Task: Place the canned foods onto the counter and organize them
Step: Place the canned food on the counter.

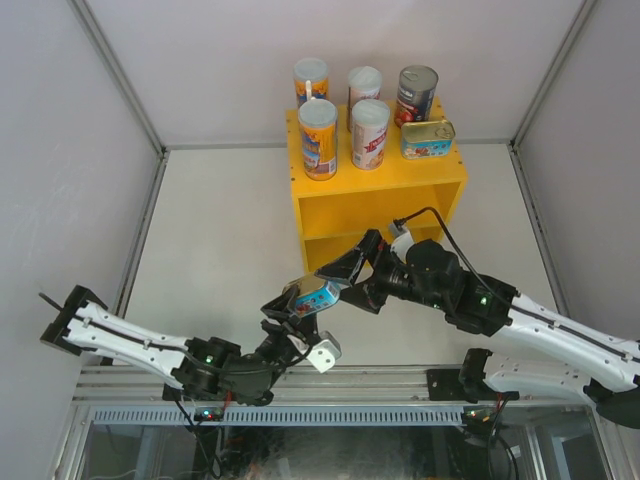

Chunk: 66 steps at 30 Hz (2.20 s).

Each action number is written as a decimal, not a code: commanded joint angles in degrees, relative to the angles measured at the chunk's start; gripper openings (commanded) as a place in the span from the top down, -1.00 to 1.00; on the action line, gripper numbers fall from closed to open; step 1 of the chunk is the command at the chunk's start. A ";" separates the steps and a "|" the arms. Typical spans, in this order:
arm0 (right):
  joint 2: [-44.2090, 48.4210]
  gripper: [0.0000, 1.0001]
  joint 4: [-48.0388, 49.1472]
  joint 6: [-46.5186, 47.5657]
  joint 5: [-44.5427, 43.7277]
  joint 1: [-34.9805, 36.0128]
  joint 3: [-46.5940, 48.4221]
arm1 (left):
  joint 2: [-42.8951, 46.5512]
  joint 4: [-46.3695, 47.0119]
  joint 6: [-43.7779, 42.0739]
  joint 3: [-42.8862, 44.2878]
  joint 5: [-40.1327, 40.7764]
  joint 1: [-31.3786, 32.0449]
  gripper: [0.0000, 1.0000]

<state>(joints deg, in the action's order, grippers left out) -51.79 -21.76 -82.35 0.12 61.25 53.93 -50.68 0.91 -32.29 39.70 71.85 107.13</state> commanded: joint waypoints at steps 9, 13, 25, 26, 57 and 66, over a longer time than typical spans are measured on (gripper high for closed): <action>-0.24 -1.00 4.28 -1.22 4.27 -0.58 0.96 | -2.44 18.28 -15.58 -2.29 1.13 0.17 0.99; 1.33 -1.00 7.39 -0.94 5.85 -1.38 -1.40 | -3.57 22.45 -18.53 -2.95 1.32 0.12 1.00; 1.91 -0.79 8.79 -0.58 9.46 -4.07 -3.13 | -5.03 28.76 -25.20 -3.96 0.42 -0.54 1.00; 2.07 -0.70 8.22 -0.64 9.43 -4.37 -3.14 | -4.95 28.79 -25.39 -4.16 0.55 -0.67 0.99; 7.40 1.00 -1.04 3.28 7.49 -7.96 -1.28 | -15.66 43.34 -37.57 -3.61 2.22 -4.56 0.74; 9.07 1.00 0.69 3.79 7.76 -9.84 -1.23 | -18.61 56.30 -46.05 -4.13 3.12 -4.56 -0.15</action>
<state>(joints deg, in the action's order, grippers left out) -44.53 -25.10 -79.24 9.15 52.86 50.28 -69.47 48.16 -72.93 35.03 71.37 102.96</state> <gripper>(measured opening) 0.531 0.580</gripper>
